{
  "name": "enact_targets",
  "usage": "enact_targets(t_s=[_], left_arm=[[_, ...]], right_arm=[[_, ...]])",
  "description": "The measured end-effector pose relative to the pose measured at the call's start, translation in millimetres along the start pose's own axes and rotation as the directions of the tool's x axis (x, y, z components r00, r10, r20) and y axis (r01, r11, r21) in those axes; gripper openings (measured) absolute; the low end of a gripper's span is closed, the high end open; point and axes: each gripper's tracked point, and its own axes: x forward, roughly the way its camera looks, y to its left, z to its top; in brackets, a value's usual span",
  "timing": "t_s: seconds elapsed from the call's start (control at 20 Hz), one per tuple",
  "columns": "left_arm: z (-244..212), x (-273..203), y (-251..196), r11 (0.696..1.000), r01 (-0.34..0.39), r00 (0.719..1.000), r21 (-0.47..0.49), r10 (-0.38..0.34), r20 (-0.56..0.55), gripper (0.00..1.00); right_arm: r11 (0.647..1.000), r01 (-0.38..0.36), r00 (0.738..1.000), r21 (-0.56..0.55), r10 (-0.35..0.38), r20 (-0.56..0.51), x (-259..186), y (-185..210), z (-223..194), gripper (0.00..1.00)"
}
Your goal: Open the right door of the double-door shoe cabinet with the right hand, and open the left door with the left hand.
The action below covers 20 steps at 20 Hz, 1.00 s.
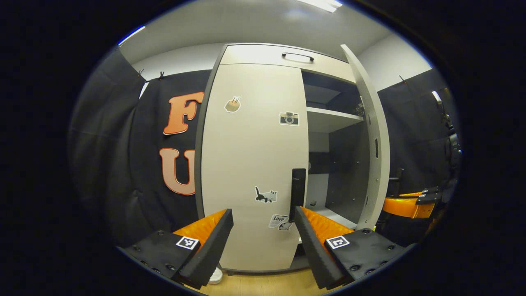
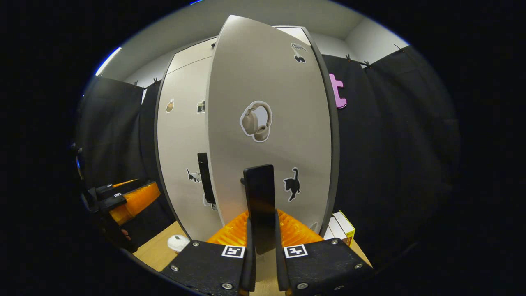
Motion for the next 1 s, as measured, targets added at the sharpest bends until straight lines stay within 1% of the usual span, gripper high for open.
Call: enact_targets(t_s=[0.3,0.35,0.4,0.55,0.6,0.65,0.7,0.75,0.85,1.0], left_arm=[[-1.6,15.9,-20.5,1.000,0.019,1.000,-0.010,-0.019,0.001,0.95],[-0.1,16.7,-24.2,1.000,0.025,1.000,-0.010,-0.025,0.004,0.98],[-0.5,17.6,-27.3,1.000,0.027,1.000,-0.005,-0.027,0.003,0.95],[-3.0,19.8,-34.1,1.000,0.025,1.000,0.000,-0.025,-0.002,0.96],[-3.2,19.6,-37.3,1.000,0.026,1.000,-0.003,-0.026,-0.004,0.96],[-3.8,19.6,-39.6,1.000,0.026,1.000,-0.003,-0.026,-0.006,0.96],[-5.0,19.3,-40.7,1.000,0.025,1.000,-0.002,-0.025,-0.007,0.96],[-3.8,19.0,-42.6,1.000,0.024,1.000,0.001,-0.024,-0.006,0.98],[-3.3,19.9,-44.2,1.000,0.024,1.000,0.007,-0.024,-0.003,0.96],[-1.8,24.0,-52.5,1.000,0.026,1.000,0.012,-0.026,-0.007,0.96]], right_arm=[[0.999,0.032,0.999,-0.006,-0.032,0.015,-29.9,-31.5,-3.4,0.20],[0.999,0.030,0.999,-0.011,-0.030,0.024,-33.5,-36.0,-3.3,0.18],[1.000,0.030,0.999,-0.007,-0.029,0.033,-37.1,-41.7,-3.5,0.18],[0.999,0.027,0.999,0.021,-0.028,0.045,-44.7,-56.1,-5.3,0.18],[0.999,0.029,0.999,0.018,-0.030,0.037,-46.7,-61.5,-7.8,0.18],[0.999,0.034,0.999,0.010,-0.035,0.022,-48.4,-67.3,-12.8,0.21],[0.999,0.043,0.999,0.004,-0.043,0.000,-49.6,-73.1,-20.0,0.18],[0.999,0.049,0.999,0.009,-0.049,-0.016,-51.2,-78.3,-25.2,0.18],[0.996,0.077,0.997,0.039,-0.077,-0.006,-55.4,-93.1,-23.9,0.14],[0.990,0.137,0.991,0.030,-0.137,-0.005,-63.8,-120.0,-23.1,0.08]])
